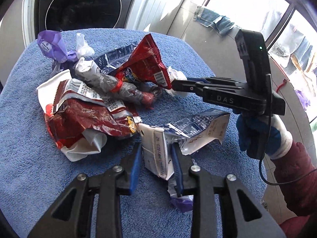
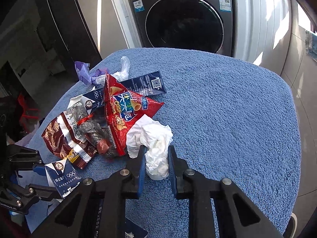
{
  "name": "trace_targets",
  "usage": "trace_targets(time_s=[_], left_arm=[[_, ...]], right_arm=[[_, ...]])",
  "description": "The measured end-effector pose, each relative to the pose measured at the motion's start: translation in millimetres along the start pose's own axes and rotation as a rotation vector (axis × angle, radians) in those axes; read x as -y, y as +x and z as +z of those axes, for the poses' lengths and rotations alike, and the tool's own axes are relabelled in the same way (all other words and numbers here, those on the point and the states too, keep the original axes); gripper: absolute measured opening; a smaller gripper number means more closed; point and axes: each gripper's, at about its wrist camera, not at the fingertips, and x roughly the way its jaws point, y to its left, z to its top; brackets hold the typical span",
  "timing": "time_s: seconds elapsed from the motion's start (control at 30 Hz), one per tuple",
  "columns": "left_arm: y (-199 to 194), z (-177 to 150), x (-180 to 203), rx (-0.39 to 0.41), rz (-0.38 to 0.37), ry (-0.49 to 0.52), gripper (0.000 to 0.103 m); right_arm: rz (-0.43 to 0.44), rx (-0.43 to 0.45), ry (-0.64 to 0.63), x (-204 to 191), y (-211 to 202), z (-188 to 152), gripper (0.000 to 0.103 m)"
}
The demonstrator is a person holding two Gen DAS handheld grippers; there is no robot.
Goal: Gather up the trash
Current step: 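Grasp the white receipt paper with the left tool while the right tool grasps the white tissue, then carry the receipt and tissue to the bin and release both tools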
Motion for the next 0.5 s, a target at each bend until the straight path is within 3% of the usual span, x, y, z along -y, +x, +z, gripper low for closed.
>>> trace_targets(time_s=[0.5], left_arm=[[-86.0,-5.2,-11.1,0.145,0.052,-0.045,0.026]], right_arm=[[-0.033,0.196,0.081,-0.9,-117.5,-27.9,0.019]])
